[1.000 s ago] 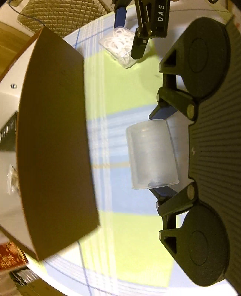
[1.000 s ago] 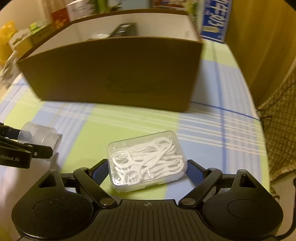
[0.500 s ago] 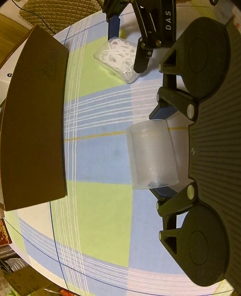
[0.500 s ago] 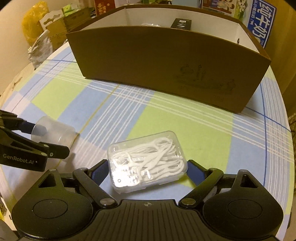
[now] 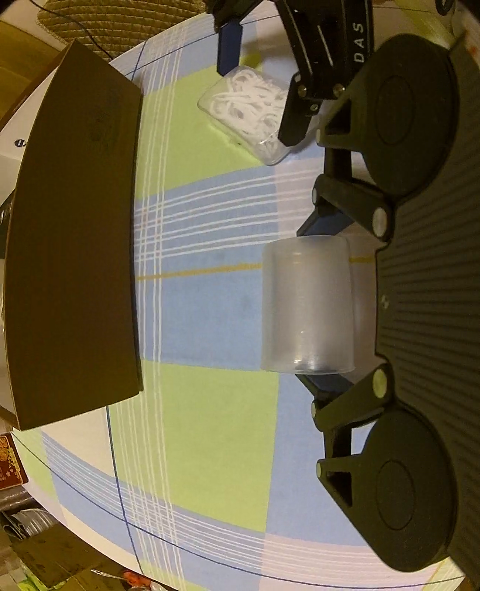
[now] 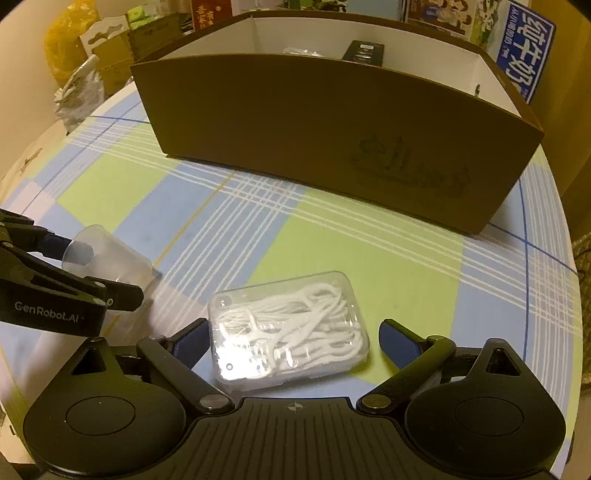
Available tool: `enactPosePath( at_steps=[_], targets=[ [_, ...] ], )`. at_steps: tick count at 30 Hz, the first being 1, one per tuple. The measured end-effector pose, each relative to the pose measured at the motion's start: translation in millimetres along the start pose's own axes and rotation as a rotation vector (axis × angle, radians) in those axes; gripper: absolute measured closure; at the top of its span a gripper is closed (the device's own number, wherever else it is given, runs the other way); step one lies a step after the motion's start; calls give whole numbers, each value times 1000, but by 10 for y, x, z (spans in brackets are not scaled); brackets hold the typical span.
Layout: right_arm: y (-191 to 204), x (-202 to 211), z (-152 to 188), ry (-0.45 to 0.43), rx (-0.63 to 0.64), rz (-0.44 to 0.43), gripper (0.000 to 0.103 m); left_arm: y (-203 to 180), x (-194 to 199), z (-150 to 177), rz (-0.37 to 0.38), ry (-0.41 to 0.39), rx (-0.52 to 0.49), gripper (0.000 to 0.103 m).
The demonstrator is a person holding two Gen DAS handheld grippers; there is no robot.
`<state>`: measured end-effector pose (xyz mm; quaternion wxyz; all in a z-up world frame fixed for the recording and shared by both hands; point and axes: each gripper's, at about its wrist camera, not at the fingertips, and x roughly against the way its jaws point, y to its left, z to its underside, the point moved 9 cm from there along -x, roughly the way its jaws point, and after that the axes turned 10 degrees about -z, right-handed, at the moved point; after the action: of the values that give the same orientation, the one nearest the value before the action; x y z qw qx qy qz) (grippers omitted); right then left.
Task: Organize objects
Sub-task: 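Lift the cup and floss pick box and carry them toward the brown box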
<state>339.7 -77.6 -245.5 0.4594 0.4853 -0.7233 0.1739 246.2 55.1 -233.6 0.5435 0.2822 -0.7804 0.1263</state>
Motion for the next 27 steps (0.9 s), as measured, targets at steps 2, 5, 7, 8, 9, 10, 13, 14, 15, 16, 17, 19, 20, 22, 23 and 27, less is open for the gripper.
enactPosePath(
  at_steps=[2,5,7,8,9,10,13,14,15,16,17,19,20,22,23,27],
  targets=[
    [13,-21,-5,3,10,-2,9,-8,13,-4,-9,-3,-12,35],
    [31,-26,0,8,17,-15,18,-10,28,-5,-7,-8,-18,35],
    [37,-32,-3,9,19,-11,18,-3,33,-12,-9,-13,-23,35],
    [41,-27,-1,10,19,-9,18,-3,51,-9,-10,-14,-24,35],
    [40,-24,0,10,18,-8,18,-2,64,-8,-11,-16,-25,35],
    [38,-21,1,12,16,-7,18,1,72,-10,-11,-18,-26,35],
    [39,9,3,11,10,-9,18,11,90,-17,-11,-23,-27,35],
    [40,17,2,10,9,-10,18,13,99,-18,-11,-25,-29,35],
    [43,26,-2,10,7,-11,18,15,100,-19,-11,-27,-30,35],
    [44,33,-9,8,6,-13,18,15,108,-21,-10,-28,-31,35],
    [47,45,-18,6,4,-15,18,16,117,-24,-10,-31,-32,35],
    [53,71,-38,1,-2,-23,18,18,141,-34,-9,-38,-36,35],
    [61,87,-54,-3,-7,-28,18,22,140,-46,-9,-42,-39,35],
    [69,125,-90,-11,-16,-38,18,25,159,-66,-7,-51,-44,35],
    [71,148,-109,-15,-22,-44,18,27,173,-77,-5,-55,-46,35],
    [90,260,-186,-37,-50,-74,18,43,265,-134,6,-77,-47,35]
  ],
)
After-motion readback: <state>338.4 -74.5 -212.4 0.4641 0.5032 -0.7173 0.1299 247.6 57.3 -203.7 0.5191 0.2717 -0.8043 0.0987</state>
